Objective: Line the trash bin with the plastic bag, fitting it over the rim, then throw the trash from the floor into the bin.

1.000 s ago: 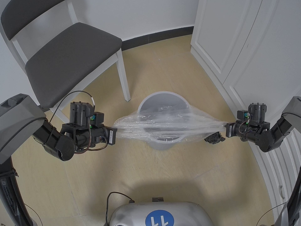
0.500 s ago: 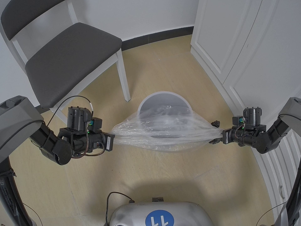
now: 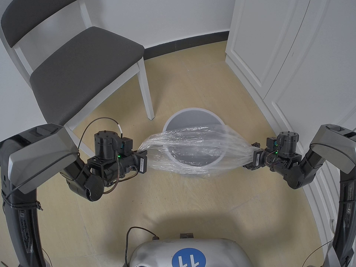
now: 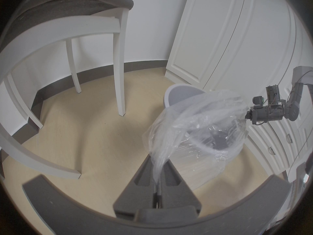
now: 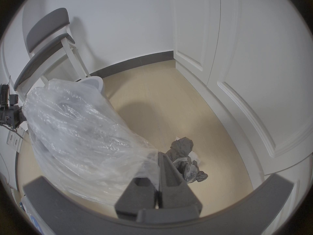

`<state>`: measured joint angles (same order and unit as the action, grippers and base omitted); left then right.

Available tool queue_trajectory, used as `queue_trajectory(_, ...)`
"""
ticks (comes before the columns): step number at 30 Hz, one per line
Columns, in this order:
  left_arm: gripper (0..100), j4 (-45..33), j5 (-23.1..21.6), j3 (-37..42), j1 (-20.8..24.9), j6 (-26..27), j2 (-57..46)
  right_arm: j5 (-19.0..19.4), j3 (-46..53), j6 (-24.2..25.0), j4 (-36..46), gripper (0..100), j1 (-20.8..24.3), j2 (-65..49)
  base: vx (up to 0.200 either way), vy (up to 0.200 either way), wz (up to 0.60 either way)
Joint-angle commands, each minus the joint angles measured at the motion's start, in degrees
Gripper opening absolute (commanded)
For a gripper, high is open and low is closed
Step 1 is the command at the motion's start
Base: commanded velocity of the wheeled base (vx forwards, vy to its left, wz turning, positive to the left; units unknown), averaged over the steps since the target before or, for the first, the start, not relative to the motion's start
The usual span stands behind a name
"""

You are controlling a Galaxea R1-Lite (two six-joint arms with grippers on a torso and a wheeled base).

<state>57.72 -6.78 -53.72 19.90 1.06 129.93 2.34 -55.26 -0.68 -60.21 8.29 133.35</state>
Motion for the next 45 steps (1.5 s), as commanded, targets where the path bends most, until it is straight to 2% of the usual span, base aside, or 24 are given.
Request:
queue_trajectory(1, 0, 0.46, 0.27, -0.24, 0.5, -0.18, 1.82, 0.3, 1.21, 0.24, -0.35, 0, 0.41, 0.86, 0.0, 0.0, 0.0)
queue_trajectory(12, 0, 0.55, 0.19, 2.92, 1.37, -2.29, -2.66, 0.56, 2.97, -0.46, -0.7, 0, 0.41, 0.33, 0.0, 0.0, 0.0)
queue_trajectory(13, 0, 0.55, 0.19, 3.01, 1.29, -2.2, -2.66, 0.91, 3.32, -0.55, -0.87, 100, 0.41, -0.02, 0.0, 0.0, 0.0)
queue_trajectory(16, 0, 0.64, 0.19, 3.01, 1.2, -2.2, -2.57, 2.93, 4.63, -0.64, -2.19, 100, 0.41, -1.17, 0.0, 0.0, 0.0)
queue_trajectory(17, 0, 0.64, 0.19, 3.1, 1.2, -2.2, -2.57, 4.87, 6.39, -0.64, -3.86, 100, 0.24, -2.57, 0.0, 0.0, 0.0)
queue_trajectory(21, 0, 0.64, 0.19, 3.19, 1.37, -2.2, -2.66, 8.73, 10.96, -2.04, -4.21, 100, -0.91, -8.11, 0.0, 0.0, 0.0)
queue_trajectory(23, 0, 0.64, 0.19, 3.1, 1.37, -2.2, -2.66, 12.07, 13.86, -3.27, -4.57, 100, -2.23, -11.18, 0.0, 0.0, 0.0)
queue_trajectory(24, 0, 0.64, 0.27, 3.01, 1.46, -2.2, -2.57, 15.06, 16.24, -4.33, -4.57, 100, -3.19, -14.0, 0.0, 0.0, 0.0)
queue_trajectory(25, 0, 0.64, 0.27, 3.01, 1.46, -2.2, -2.57, 15.41, 16.41, -4.41, -4.57, 100, -3.28, -14.26, 0.0, 0.0, 0.0)
queue_trajectory(26, 0, 0.64, 0.27, 3.01, 1.46, -2.2, -2.57, 19.37, 18.52, -5.29, -4.57, 100, -4.77, -17.25, 0.0, 0.0, 0.0)
queue_trajectory(28, 0, 0.64, 0.27, 3.01, 1.46, -2.2, -2.57, 19.37, 18.52, -5.29, -4.57, 100, -4.77, -17.25, 0.0, 0.0, 0.0)
queue_trajectory(29, 0, 0.72, 0.27, 3.1, 1.55, -2.29, -2.57, 23.94, 20.54, -5.47, -4.48, 100, -6.27, -20.94, 0.0, 0.0, 0.0)
queue_trajectory(33, 0, 0.72, 0.27, 3.01, 1.55, -2.38, -2.13, 26.58, 21.51, -5.21, -4.21, 100, -6.97, -23.31, 0.0, 0.0, 0.0)
queue_trajectory(36, 0, 0.72, 0.27, 2.92, 1.46, -2.73, -1.87, 29.21, 21.6, -5.03, -4.13, 100, -8.11, -22.96, 0.0, 0.0, 0.0)
queue_trajectory(37, 0, 0.72, 0.27, 2.84, 1.46, -2.99, -1.61, 31.59, 21.16, -4.94, -4.13, 100, -9.7, -21.47, 0.0, 0.0, 0.0)
queue_trajectory(39, 0, 0.72, 0.27, 2.84, 1.46, -2.99, -1.43, 33.17, 20.81, -4.77, -4.57, 100, -10.66, -19.8, 0.0, 0.0, 0.0)
queue_trajectory(40, 0, 0.72, 0.27, 2.66, 1.29, -2.99, -0.9, 35.54, 20.19, -3.98, -4.83, 100, -12.24, -17.78, 0.0, 0.0, 0.0)
queue_trajectory(41, 0, 0.72, 0.27, 2.66, 1.29, -2.99, -0.9, 35.54, 20.19, -3.98, -4.83, 100, -12.24, -17.78, 0.0, 0.0, 0.0)
queue_trajectory(42, 0, 0.72, 0.36, 2.31, 1.02, -2.99, 0.06, 40.11, 19.14, -2.48, -4.92, 100, -14.35, -15.05, 0.0, 0.0, 0.0)
queue_trajectory(43, 0, 0.72, 0.36, 2.31, 1.02, -2.99, 0.15, 40.37, 19.05, -2.31, -4.92, 100, -14.44, -14.88, 0.0, 0.0, 0.0)
queue_trajectory(45, 0, 0.9, 0.27, 2.22, 0.41, -3.08, 1.29, 46.88, 17.64, 0.07, -5.8, 100, -17.25, -10.48, 0.0, 0.0, 0.0)
